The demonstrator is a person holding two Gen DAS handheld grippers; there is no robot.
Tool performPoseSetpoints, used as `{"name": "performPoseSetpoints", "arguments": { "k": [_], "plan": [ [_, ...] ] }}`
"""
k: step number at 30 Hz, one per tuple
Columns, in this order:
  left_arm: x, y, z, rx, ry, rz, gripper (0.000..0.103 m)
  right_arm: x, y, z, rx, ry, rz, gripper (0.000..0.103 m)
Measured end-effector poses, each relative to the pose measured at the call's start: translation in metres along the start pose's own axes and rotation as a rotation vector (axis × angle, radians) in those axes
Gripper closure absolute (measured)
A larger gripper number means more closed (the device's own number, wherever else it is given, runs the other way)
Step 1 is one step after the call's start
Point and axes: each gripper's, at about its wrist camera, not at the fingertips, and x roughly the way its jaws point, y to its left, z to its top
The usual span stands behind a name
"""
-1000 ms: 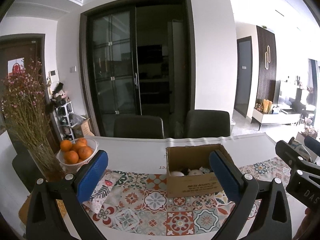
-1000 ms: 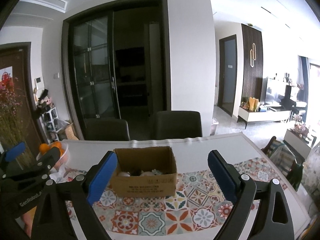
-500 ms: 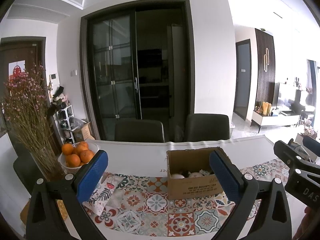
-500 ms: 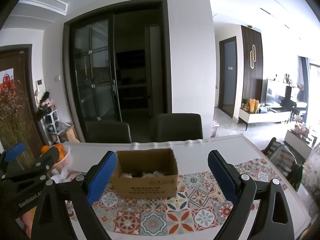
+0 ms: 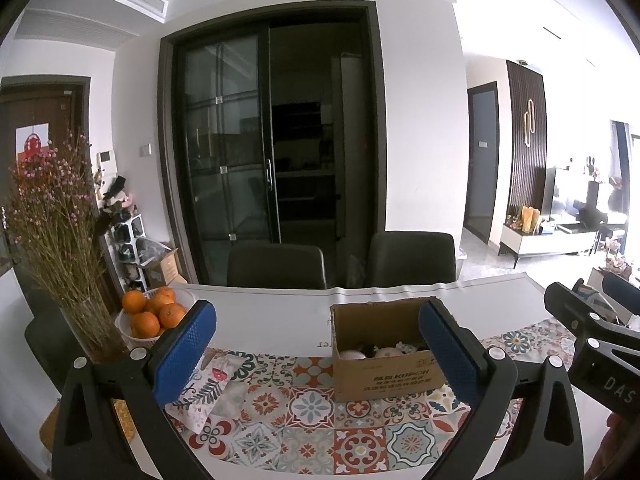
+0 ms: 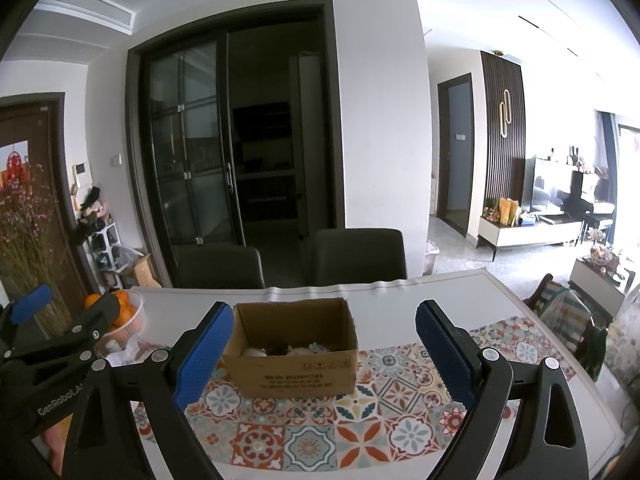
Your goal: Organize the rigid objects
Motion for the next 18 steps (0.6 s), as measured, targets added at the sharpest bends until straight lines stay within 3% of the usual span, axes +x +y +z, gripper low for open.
{"name": "performPoseSetpoints", "arguments": {
  "k": [18],
  "plan": [
    [-0.0007,-0.0017,0.0018,0.001,0.0,0.004,0.0,-0.0011,0.0027,0.0009,0.002,0.0,0.004,0.01]
  ]
}}
